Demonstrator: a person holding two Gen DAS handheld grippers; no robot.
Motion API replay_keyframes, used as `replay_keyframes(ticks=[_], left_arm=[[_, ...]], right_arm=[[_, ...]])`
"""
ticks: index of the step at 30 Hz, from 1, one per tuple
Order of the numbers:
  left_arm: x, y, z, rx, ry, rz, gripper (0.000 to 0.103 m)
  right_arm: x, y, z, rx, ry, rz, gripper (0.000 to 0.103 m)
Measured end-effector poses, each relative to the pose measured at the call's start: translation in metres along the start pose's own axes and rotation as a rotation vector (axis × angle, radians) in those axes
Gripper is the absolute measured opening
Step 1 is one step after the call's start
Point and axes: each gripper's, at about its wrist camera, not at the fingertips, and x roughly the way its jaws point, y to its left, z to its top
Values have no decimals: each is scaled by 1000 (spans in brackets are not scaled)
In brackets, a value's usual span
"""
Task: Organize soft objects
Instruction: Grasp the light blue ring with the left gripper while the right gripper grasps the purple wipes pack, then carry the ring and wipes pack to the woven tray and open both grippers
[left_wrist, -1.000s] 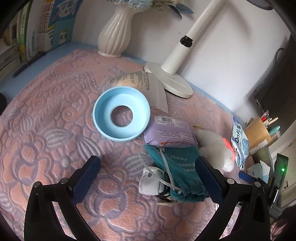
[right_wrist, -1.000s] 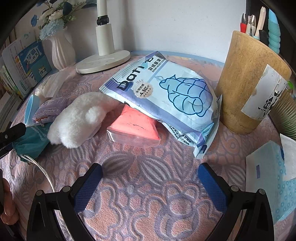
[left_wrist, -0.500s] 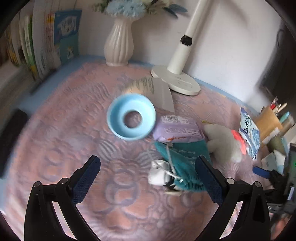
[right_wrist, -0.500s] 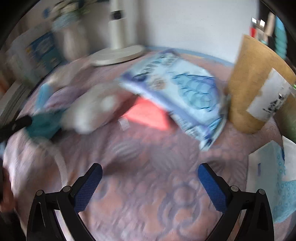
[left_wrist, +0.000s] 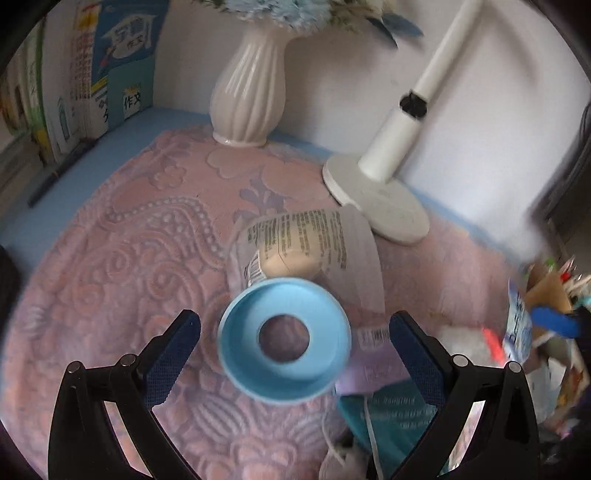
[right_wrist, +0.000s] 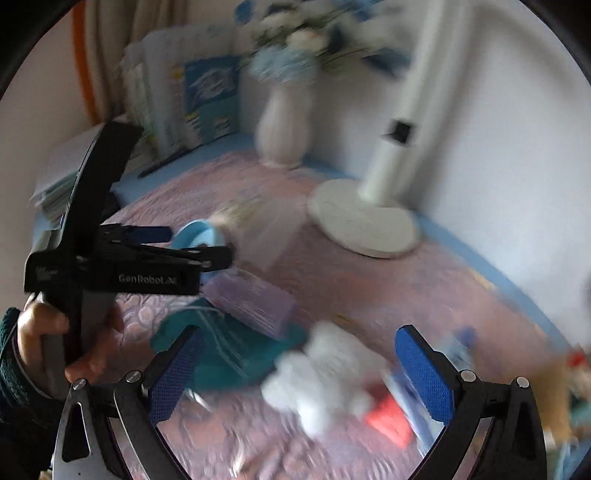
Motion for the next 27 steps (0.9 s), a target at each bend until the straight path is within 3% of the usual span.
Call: replay_keyframes(ticks=[2, 4, 6, 11, 15, 20, 27], left_arm=[[7, 2, -4, -12, -7, 27, 92], [9, -1, -3, 4, 0, 21, 72], [10, -3, -5, 10, 2, 33, 65], [-5, 5, -7, -47, -70, 19, 65], [-7, 9, -6, -64, -77, -11, 65], [-8, 8, -6, -56, -79, -14, 65], [-8, 7, -5, -47, -86, -19, 65]], right_arm=[[26, 3, 6, -27, 34, 8, 101], [43, 3, 8, -30, 62, 23, 97], [57, 0, 11, -29, 93, 69, 95], [77, 16, 20, -155, 129, 65, 95], [84, 17, 26, -128, 123, 134, 95], [85, 15, 21, -70, 148, 255, 59], [62, 15, 8, -36, 86, 158, 42]])
